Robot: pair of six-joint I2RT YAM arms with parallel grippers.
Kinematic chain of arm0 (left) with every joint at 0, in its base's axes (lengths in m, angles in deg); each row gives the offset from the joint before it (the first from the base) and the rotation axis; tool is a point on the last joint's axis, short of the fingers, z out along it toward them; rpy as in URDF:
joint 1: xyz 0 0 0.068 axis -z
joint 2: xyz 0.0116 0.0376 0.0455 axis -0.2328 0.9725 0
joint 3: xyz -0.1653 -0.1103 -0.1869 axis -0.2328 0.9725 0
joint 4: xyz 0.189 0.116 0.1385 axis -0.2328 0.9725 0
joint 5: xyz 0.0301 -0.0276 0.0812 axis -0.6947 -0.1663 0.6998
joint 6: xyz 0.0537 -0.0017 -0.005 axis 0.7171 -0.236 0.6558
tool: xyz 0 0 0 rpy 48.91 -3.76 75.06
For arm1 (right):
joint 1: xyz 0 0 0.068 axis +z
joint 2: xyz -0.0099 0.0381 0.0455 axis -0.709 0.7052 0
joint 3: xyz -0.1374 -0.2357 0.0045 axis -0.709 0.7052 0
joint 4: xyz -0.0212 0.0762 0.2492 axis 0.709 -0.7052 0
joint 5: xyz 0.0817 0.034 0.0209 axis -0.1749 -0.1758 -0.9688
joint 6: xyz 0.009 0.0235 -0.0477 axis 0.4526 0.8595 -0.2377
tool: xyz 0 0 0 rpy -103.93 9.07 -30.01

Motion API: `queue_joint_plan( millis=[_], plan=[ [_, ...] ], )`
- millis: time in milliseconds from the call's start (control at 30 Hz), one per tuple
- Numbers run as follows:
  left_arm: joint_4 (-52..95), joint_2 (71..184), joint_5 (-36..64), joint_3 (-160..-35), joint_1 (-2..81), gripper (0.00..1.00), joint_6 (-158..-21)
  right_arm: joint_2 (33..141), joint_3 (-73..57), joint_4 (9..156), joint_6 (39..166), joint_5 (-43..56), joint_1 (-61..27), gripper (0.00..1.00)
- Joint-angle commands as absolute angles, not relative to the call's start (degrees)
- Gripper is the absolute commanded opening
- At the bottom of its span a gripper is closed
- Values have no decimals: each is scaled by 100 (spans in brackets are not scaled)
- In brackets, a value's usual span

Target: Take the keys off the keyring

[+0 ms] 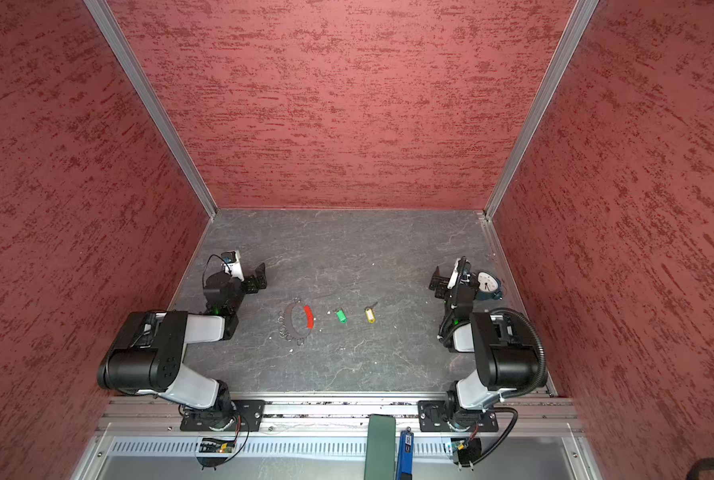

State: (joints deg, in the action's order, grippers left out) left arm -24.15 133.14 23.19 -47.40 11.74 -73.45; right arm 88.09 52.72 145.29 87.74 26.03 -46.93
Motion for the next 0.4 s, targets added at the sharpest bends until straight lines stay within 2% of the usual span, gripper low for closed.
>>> queue_joint_plan(
  millis=[0,367],
  plan=[
    [-2519,13301,2203,-4716,1132,99,-7308,8759,5240,14822,8783,2649,-4726,99],
    [-2519,13296,2212,-4715,1134,99,-7309,8780,5192,14735,8777,2646,-4726,99]
  ],
)
